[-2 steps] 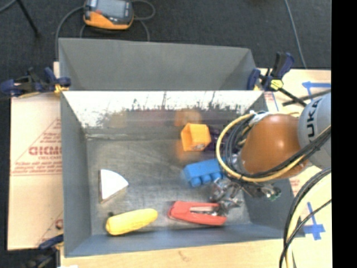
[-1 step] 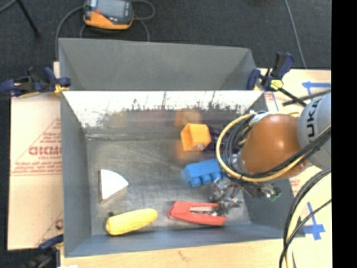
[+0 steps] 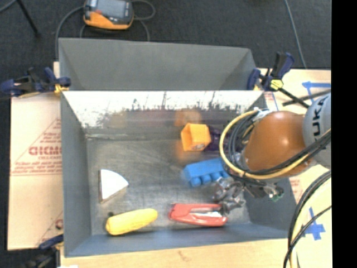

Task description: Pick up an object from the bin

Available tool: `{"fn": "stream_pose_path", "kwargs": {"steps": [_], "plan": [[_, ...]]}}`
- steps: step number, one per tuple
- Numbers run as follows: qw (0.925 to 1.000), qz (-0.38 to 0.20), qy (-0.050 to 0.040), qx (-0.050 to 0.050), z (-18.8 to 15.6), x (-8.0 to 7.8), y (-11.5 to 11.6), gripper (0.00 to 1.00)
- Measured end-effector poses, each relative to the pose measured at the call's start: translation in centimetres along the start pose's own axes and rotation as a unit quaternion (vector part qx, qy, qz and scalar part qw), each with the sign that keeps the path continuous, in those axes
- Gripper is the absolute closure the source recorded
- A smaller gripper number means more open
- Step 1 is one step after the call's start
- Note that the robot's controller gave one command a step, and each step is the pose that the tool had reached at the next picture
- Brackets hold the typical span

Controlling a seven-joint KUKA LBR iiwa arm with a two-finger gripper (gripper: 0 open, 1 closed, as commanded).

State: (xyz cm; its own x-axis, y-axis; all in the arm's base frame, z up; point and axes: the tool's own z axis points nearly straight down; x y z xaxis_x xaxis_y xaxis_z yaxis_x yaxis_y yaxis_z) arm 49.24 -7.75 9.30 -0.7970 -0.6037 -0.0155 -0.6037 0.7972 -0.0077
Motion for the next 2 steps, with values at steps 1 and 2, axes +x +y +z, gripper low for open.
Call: {"fn": "stream_pose_path", "kwargs": {"steps": [1,2], "plan": [[1.0000,0.002,0.0046,-0.001,-3.2,0.9,0.3,1.00],[0.9988,0.048,0.0061,-0.003,-8.7,-1.3,0.6,1.00]]}}
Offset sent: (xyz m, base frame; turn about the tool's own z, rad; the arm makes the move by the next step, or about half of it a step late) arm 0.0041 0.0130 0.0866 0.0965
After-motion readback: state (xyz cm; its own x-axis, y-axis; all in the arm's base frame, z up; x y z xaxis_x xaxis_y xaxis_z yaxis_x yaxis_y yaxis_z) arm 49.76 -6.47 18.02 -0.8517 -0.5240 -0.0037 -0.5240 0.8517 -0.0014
